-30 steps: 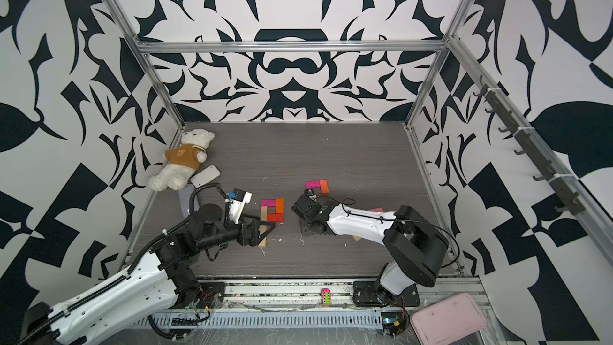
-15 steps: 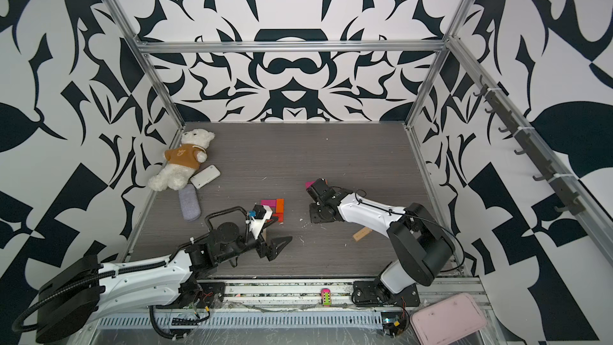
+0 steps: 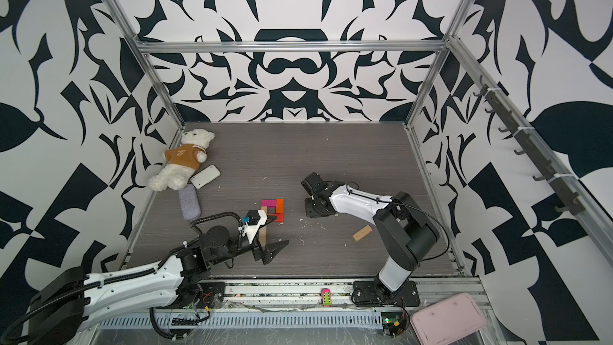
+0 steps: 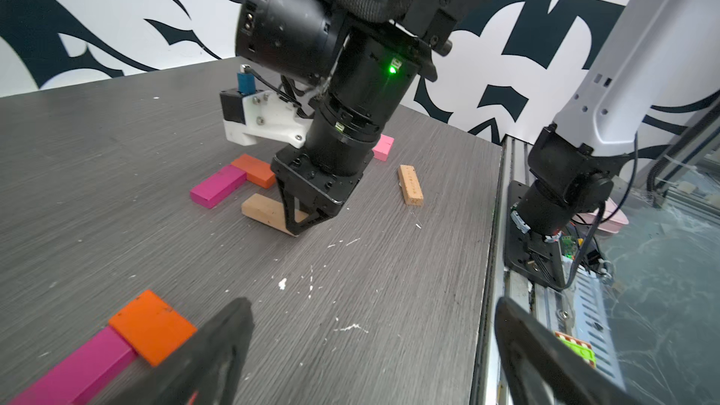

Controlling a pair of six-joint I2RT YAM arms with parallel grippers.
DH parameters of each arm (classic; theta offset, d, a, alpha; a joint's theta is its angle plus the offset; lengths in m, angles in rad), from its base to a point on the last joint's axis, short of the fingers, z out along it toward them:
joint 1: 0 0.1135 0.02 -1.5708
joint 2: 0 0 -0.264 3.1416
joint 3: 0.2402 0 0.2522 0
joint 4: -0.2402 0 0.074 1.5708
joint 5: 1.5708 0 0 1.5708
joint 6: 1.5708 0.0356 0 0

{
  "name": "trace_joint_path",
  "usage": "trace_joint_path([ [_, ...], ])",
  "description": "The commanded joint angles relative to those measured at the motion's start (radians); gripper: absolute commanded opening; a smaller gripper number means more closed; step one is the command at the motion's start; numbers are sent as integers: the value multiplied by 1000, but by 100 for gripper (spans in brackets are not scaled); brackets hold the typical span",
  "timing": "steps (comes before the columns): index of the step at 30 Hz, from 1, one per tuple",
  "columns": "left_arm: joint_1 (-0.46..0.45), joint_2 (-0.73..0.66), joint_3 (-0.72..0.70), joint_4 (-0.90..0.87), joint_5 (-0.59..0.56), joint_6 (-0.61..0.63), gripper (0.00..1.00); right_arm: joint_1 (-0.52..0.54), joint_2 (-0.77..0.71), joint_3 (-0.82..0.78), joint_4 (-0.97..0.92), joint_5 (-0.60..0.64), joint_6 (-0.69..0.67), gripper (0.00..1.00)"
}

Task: Assemble the letter p with building blocks
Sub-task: Assemble the building block at the center of the board.

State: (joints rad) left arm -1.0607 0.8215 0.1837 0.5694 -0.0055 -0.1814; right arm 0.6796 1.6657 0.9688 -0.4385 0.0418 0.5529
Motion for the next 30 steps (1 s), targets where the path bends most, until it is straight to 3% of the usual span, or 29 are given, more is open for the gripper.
trace_joint_path([
  [1, -2, -50, 24, -142, -117, 19, 99, -10, 7, 50, -32, 27, -19, 0],
  [30, -2, 47, 53, -144, -92, 19, 99, -34, 140, 158, -56, -2, -49, 0],
])
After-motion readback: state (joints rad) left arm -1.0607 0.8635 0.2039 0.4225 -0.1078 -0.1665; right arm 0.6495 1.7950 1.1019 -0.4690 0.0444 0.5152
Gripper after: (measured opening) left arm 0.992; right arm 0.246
